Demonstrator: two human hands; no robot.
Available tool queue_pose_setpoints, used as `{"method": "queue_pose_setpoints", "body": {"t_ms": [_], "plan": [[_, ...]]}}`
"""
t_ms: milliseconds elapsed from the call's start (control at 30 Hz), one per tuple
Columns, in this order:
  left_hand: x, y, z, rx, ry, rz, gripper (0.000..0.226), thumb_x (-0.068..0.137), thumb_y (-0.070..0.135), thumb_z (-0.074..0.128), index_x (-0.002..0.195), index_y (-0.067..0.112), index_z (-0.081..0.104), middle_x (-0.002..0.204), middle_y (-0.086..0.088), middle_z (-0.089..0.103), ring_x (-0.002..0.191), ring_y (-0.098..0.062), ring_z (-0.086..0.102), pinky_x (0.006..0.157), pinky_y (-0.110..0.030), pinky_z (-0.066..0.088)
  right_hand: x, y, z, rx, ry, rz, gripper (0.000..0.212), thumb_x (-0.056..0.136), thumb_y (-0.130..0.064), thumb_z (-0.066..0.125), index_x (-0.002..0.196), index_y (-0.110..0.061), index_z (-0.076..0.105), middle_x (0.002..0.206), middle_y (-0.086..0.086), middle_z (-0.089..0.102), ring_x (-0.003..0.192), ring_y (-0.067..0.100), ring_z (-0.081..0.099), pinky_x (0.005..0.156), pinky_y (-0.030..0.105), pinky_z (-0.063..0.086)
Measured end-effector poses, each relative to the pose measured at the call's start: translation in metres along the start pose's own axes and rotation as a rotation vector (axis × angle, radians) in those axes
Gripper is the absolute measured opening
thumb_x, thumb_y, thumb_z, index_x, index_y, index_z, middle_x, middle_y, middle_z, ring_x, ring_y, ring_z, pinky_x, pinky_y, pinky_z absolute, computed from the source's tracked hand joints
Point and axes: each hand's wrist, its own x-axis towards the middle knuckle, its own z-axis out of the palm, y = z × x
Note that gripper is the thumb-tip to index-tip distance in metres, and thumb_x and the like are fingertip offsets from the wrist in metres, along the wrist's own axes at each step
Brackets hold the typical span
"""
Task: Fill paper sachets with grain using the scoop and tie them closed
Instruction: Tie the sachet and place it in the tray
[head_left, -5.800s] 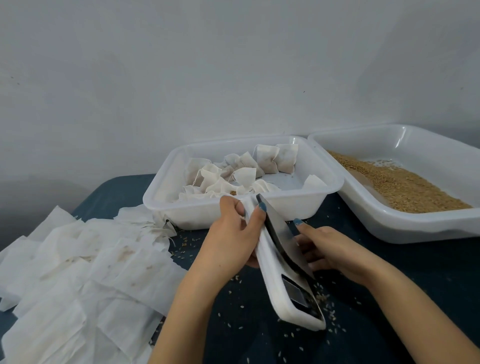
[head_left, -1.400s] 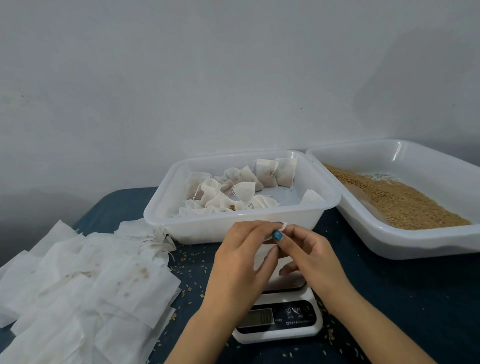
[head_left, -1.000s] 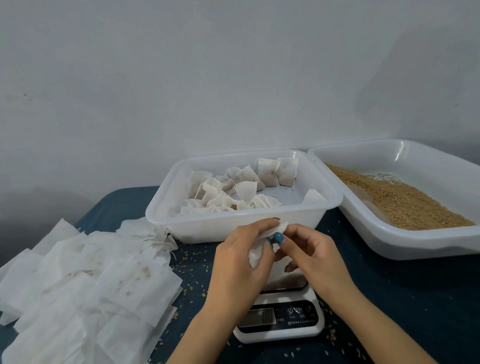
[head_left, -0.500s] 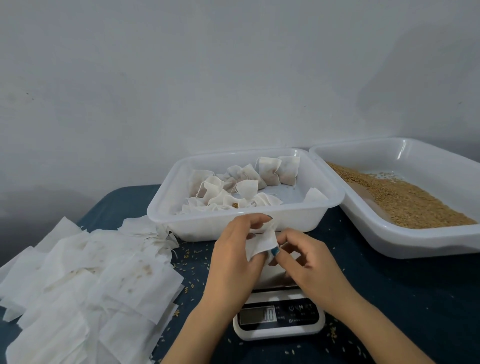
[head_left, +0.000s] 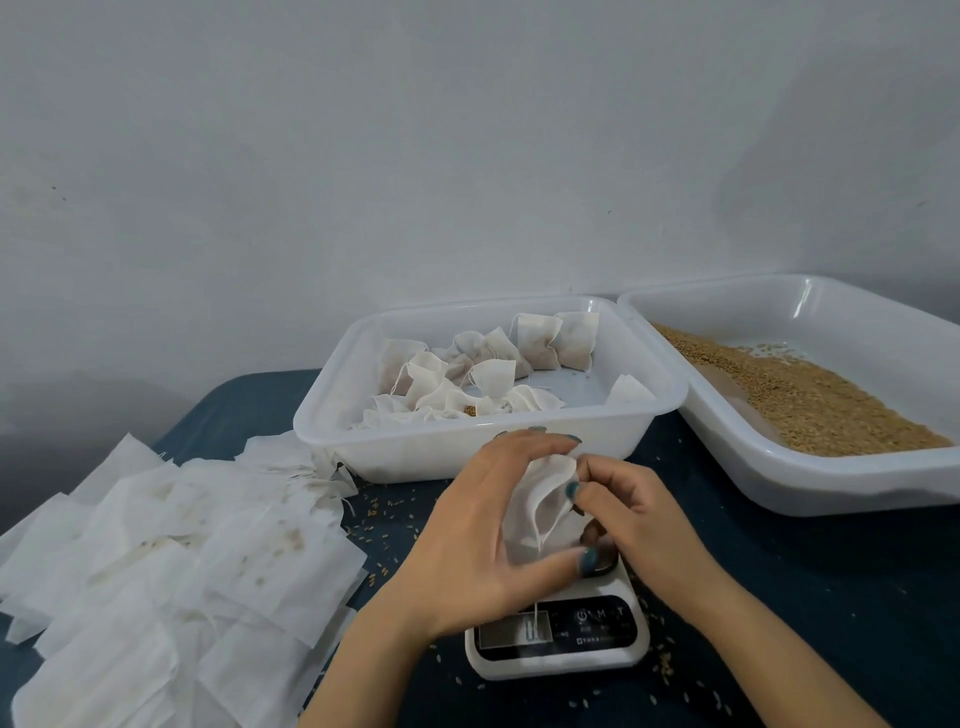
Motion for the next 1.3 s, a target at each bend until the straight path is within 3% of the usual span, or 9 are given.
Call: {"method": "queue_pose_setpoints", "body": {"t_ms": [133,233,300,367,533,767,967,1133,1300], "plan": [[-0.001,-0.005,0.004,0.147,-0.015,0.008,0.064,0.073,0.031,0.077,0.132,0.025,0.052,0.127,0.018,0.054,0.123,-0.004,0.049,0.099,-0.013,0.036,0.001,-0.001,-0.001,0.07,-0.015,0.023,0.028,0.08,-0.021,0.05,0.081,0.0,0.068,0.067,0.014,0.057,0.062,0.024,0.051,0.056,0.029,0.046],[-0.001,-0.007,0.004,0.198,0.009,-0.037,0.051,0.074,0.045,0.064,0.12,0.024,0.056,0.113,0.017,0.057,0.106,0.0,0.052,0.087,-0.008,0.035,0.001,0.0,-0.002,0.071,-0.037,0.0,0.032,0.081,-0.02,0.048,0.09,-0.003,0.074,0.088,0.032,0.063,0.074,0.039,0.055,0.069,0.045,0.045],[-0.002,-0.011,0.003,0.189,0.02,-0.081,0.044,0.073,0.051,0.059,0.112,0.031,0.053,0.106,0.019,0.057,0.097,0.0,0.053,0.078,-0.007,0.036,0.002,0.001,-0.002,0.053,-0.027,0.002,0.027,0.079,-0.026,0.051,0.08,-0.007,0.07,0.08,0.025,0.063,0.071,0.042,0.05,0.067,0.043,0.046],[-0.002,-0.015,0.002,0.177,0.009,-0.139,0.037,0.072,0.051,0.057,0.105,0.038,0.046,0.1,0.02,0.057,0.091,0.0,0.054,0.07,-0.01,0.036,0.002,0.003,-0.002,-0.001,0.024,-0.033,0.017,0.078,-0.028,0.054,0.07,-0.015,0.06,0.07,0.002,0.059,0.063,0.026,0.05,0.057,0.033,0.046],[-0.001,-0.022,0.001,0.175,0.061,-0.241,0.031,0.072,0.06,0.047,0.096,0.039,0.042,0.094,0.019,0.056,0.085,-0.002,0.053,0.064,-0.017,0.038,-0.004,0.002,-0.003,-0.418,0.265,-0.446,0.018,0.078,-0.021,0.057,0.096,-0.023,0.058,0.099,-0.013,0.057,0.081,0.014,0.06,0.057,0.025,0.05],[-0.001,-0.021,-0.001,0.161,0.049,-0.207,0.036,0.072,0.056,0.046,0.098,0.032,0.046,0.093,0.015,0.056,0.084,-0.003,0.052,0.065,-0.017,0.037,-0.008,0.008,0.004,-0.657,0.124,-0.674,0.029,0.079,-0.02,0.069,0.109,-0.019,0.067,0.116,-0.016,0.058,0.082,0.001,0.057,0.062,0.011,0.044],[0.001,-0.017,0.002,0.166,-0.022,-0.158,0.023,0.075,0.044,0.056,0.09,0.03,0.046,0.084,0.015,0.048,0.077,-0.005,0.048,0.063,-0.02,0.034,-0.006,0.012,0.001,-0.778,0.175,-0.737,0.025,0.096,-0.035,0.059,0.097,-0.013,0.073,0.098,-0.005,0.069,0.087,-0.012,0.042,0.076,0.005,0.039],[0.002,-0.018,-0.002,0.114,-0.031,-0.175,0.027,0.084,0.047,0.066,0.1,0.026,0.059,0.09,0.012,0.061,0.082,-0.007,0.057,0.071,-0.03,0.047,-0.003,0.012,-0.003,-0.769,0.227,-0.792,0.028,0.099,-0.031,0.056,0.1,-0.009,0.075,0.087,-0.002,0.068,0.077,0.004,0.056,0.066,0.018,0.048],[0.002,-0.021,-0.003,0.081,-0.047,-0.19,0.025,0.086,0.049,0.067,0.098,0.028,0.06,0.086,0.011,0.064,0.079,-0.007,0.059,0.069,-0.033,0.049,-0.003,0.011,-0.003,-0.765,0.233,-0.771,0.029,0.1,-0.03,0.055,0.102,-0.008,0.074,0.086,-0.003,0.066,0.08,-0.007,0.045,0.072,0.009,0.038]]}}
